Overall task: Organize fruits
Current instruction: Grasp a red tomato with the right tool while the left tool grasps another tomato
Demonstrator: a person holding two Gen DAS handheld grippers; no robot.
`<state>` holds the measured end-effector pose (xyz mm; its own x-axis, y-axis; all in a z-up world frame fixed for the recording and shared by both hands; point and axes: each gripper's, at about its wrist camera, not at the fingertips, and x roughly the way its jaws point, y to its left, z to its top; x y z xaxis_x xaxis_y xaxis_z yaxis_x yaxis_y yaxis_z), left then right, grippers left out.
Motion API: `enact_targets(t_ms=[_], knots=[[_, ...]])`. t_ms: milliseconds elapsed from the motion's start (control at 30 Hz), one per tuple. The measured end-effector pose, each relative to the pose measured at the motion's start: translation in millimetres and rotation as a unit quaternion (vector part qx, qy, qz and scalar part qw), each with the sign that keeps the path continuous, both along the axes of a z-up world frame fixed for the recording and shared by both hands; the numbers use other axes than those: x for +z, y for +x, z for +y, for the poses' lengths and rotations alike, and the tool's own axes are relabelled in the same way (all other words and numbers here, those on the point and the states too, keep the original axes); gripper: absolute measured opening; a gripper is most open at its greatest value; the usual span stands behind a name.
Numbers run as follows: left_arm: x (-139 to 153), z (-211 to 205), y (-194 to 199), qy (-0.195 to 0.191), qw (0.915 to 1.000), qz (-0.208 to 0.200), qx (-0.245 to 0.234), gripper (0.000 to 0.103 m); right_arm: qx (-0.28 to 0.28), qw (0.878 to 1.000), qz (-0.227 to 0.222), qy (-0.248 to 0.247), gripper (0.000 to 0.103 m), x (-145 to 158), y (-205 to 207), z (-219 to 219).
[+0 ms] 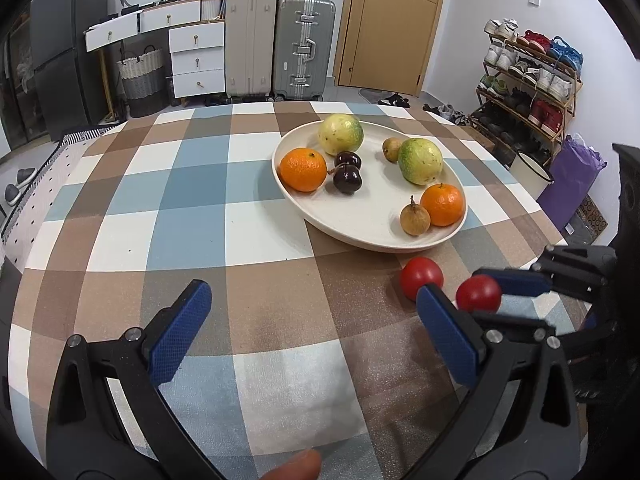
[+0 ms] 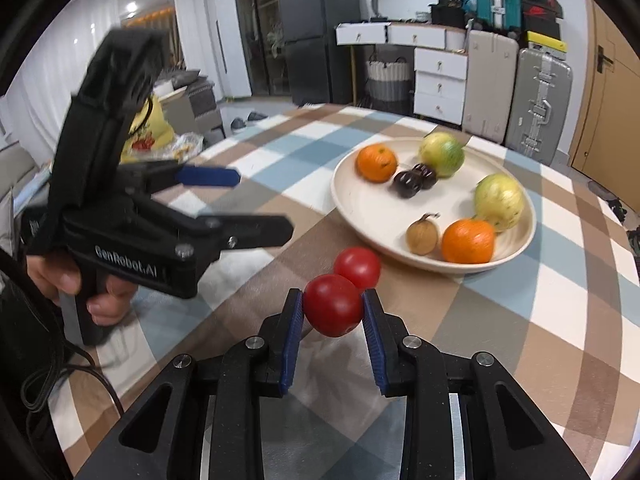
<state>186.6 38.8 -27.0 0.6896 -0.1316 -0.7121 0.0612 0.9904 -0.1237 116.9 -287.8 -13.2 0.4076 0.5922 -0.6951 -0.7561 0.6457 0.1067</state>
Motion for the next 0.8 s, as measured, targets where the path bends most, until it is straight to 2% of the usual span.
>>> enact_targets(t_ms=[200,500,700,767,800], knots=[[-1.5,-11.4,-1.3,0.003,0.9998,0.001,-0.017,0.102,-0.024,0.999,-0.009,0.033,0.03,14.3,3.9,-17.5],[-10.6,-32.7,9.7,-0.002,0.9989,0.024,-0.039,0.102,-0.043,0.998,-0.011,0.033,0.03,15.5,6.9,-28.1],[-18.4,-47.6,20.7,-0.006,0.9963,0.038,-0.077,0.085,-0.061,0.997,-0.01,0.035,0.03,15.8,13.2,-36.1],[-22.0,-54.2,24.0,0.0,0.9952,0.043,-0.088,0.075,-0.063,0.997,-0.01,0.036,0.03,15.7,13.5,-37.1],[-23.5,-57.8,25.8,0.003,0.9945,0.045,-0.095,0.073,-0.064,0.997,-0.01,0.035,0.03,15.7,13.6,-37.0]])
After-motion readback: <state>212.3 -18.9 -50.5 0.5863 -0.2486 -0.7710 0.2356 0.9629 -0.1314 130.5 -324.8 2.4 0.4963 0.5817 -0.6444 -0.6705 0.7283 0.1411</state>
